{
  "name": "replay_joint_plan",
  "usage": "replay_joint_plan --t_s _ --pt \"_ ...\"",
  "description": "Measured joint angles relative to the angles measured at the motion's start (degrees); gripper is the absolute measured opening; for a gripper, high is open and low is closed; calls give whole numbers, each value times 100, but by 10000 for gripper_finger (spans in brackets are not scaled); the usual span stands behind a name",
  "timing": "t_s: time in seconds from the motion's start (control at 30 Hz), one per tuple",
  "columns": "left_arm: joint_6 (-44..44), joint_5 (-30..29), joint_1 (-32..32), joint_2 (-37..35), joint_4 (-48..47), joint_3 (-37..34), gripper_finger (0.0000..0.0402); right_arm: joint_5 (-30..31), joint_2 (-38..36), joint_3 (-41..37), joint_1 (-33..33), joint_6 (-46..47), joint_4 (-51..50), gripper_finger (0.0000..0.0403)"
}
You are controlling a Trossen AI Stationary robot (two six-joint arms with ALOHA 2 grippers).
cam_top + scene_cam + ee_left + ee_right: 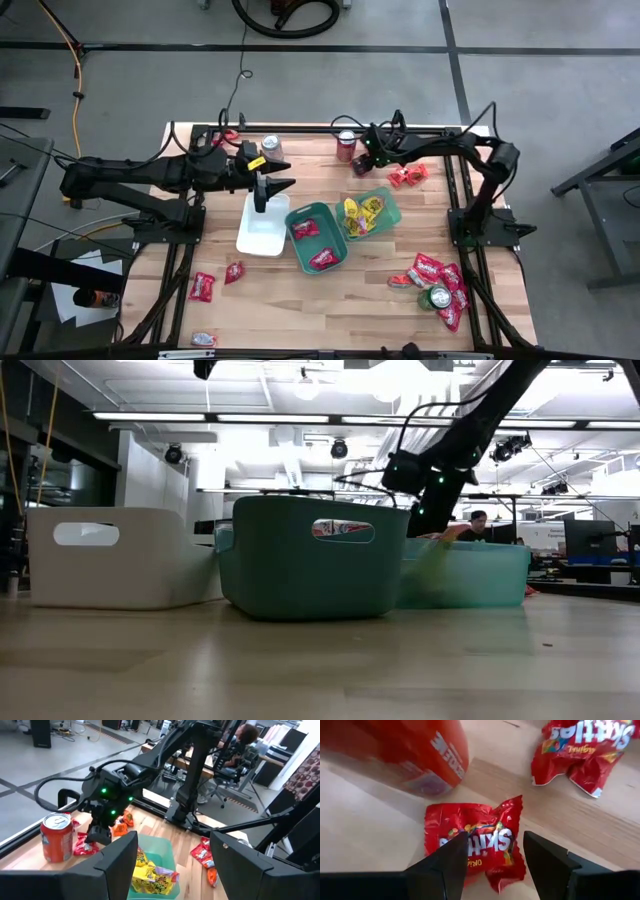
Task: Sort candy
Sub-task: Put the red candy into the green bin
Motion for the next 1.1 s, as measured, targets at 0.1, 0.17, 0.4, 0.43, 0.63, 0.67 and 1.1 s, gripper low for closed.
replay_joint_plan --t_s 0.1,0.17,0.4,0.43,0.63,0.67,1.1 --pt "-4 0 2 2 -11 0 236 -23 145 5 7 133 33 180" --pt "-103 2 2 0 -15 0 236 -39 178 11 36 162 -18 160" --pt "-109 126 2 -119 -213 0 236 -186 -516 -2 310 -273 -391 18" --pt "-36 97 2 -140 -197 0 236 -227 -746 -2 357 -317 -483 21" --pt "289 -236 4 -208 -220 0 236 -682 -2314 0 1108 -557 -256 10" --pt "319 -238 4 -203 -233 0 236 -847 -2499 0 1309 -545 -91 11" --pt "369 -236 4 -203 -532 0 236 -394 -1761 2 4193 -475 1786 15"
